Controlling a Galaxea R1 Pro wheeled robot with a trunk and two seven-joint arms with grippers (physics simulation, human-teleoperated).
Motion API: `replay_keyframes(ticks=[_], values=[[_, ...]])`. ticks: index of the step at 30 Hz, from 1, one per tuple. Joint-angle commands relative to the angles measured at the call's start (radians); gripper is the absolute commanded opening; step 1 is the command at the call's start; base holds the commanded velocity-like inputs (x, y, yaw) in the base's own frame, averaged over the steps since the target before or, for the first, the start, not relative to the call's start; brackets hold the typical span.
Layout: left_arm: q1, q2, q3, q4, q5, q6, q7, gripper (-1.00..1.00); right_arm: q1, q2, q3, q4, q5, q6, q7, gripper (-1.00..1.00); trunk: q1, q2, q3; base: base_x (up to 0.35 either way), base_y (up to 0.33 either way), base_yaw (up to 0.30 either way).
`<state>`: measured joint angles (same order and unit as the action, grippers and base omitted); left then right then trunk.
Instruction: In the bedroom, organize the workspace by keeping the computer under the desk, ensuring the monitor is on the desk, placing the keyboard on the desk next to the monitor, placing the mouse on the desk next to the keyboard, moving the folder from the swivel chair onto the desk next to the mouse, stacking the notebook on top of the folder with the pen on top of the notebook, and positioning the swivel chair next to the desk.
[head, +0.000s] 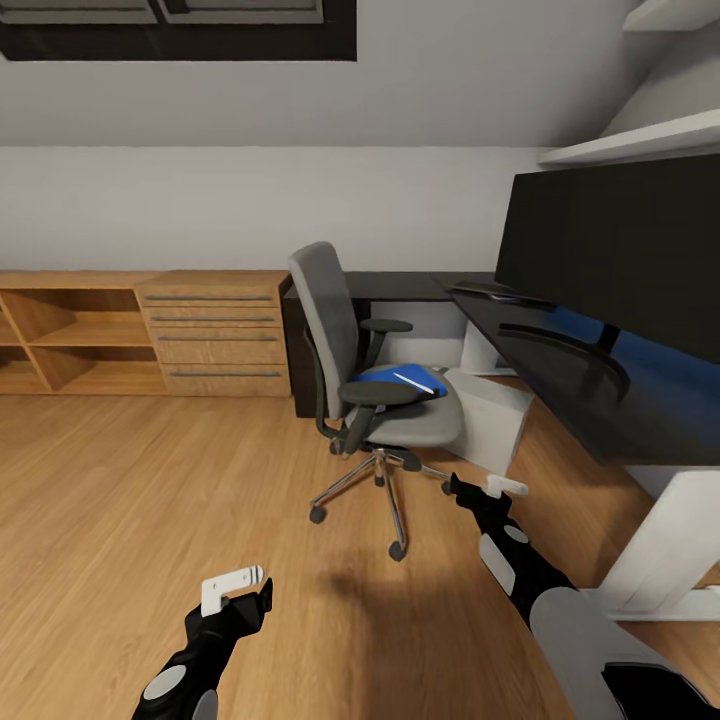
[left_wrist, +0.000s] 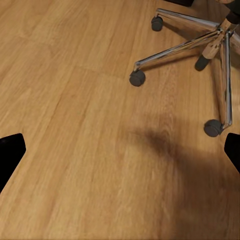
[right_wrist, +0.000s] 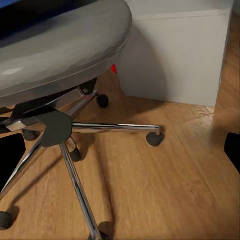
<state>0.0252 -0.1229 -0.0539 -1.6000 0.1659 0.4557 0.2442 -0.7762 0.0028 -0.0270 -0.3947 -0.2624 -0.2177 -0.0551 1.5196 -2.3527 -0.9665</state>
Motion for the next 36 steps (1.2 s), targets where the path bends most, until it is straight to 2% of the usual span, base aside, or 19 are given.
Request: replay_keyframes(ticks=[1, 19, 21, 23, 28, 29, 30, 31, 34, 36], values=[[0.000, 0.000, -0.001, -0.002, 0.011, 0.003, 0.009, 1.00, 0.000, 0.000, -0.001, 0.000, -0.005, -0.003, 0.000, 1.00, 0.000, 0.000, -0.001, -0.001, 0.007, -0.011], [-0.001, 0.000, -0.001, -0.002, 0.011, 0.003, 0.009, 1.00, 0.000, -0.002, -0.001, -0.003, -0.006, -0.004, 0.003, 1.00, 0.000, 0.000, -0.001, 0.000, 0.001, -0.002], [-0.001, 0.000, -0.001, -0.001, 0.009, 0.002, 0.010, 1.00, -0.003, -0.006, -0.029, -0.011, -0.048, 0.006, 0.005, 1.00, 0.000, 0.000, -0.001, 0.000, 0.000, 0.000], [-0.001, 0.000, -0.002, -0.001, 0.009, 0.002, 0.010, 1.00, -0.004, -0.009, -0.034, -0.011, -0.069, 0.013, 0.005, 1.00, 0.000, 0.000, -0.001, 0.000, 0.000, 0.000], [0.000, 0.000, -0.002, -0.002, 0.009, 0.002, 0.010, 1.00, -0.009, -0.033, -0.039, -0.010, -0.161, 0.065, 0.006, 1.00, 0.000, 0.000, -0.001, 0.000, 0.000, 0.000], [0.000, 0.000, -0.002, -0.002, 0.009, 0.001, 0.010, 1.00, -0.013, -0.049, -0.040, -0.009, -0.235, 0.088, 0.006, 1.00, 0.000, 0.000, -0.001, 0.000, 0.000, 0.000], [0.000, 0.000, -0.002, -0.002, 0.009, 0.001, 0.010, 1.00, -0.015, -0.053, -0.040, -0.009, -0.261, 0.094, 0.006, 1.00, 0.000, 0.000, -0.001, 0.000, 0.000, 0.000], [0.000, 0.000, -0.003, -0.002, 0.009, 0.000, 0.010, 1.00, -0.018, -0.059, -0.039, -0.009, -0.308, 0.105, 0.007, 1.00, 0.000, 0.000, -0.001, 0.000, 0.000, 0.000], [0.000, 0.000, -0.003, 0.000, 0.008, 0.000, 0.011, 1.00, -0.022, -0.066, -0.040, -0.008, -0.385, 0.119, 0.017, 1.00, 0.000, 0.000, -0.001, 0.037, 0.000, 0.000], [0.000, -0.001, -0.003, 0.003, 0.008, 0.000, 0.012, 1.00, -0.023, -0.068, -0.040, -0.008, -0.404, 0.122, 0.029, 1.00, 0.000, 0.000, -0.001, 0.239, 0.000, 0.000]])
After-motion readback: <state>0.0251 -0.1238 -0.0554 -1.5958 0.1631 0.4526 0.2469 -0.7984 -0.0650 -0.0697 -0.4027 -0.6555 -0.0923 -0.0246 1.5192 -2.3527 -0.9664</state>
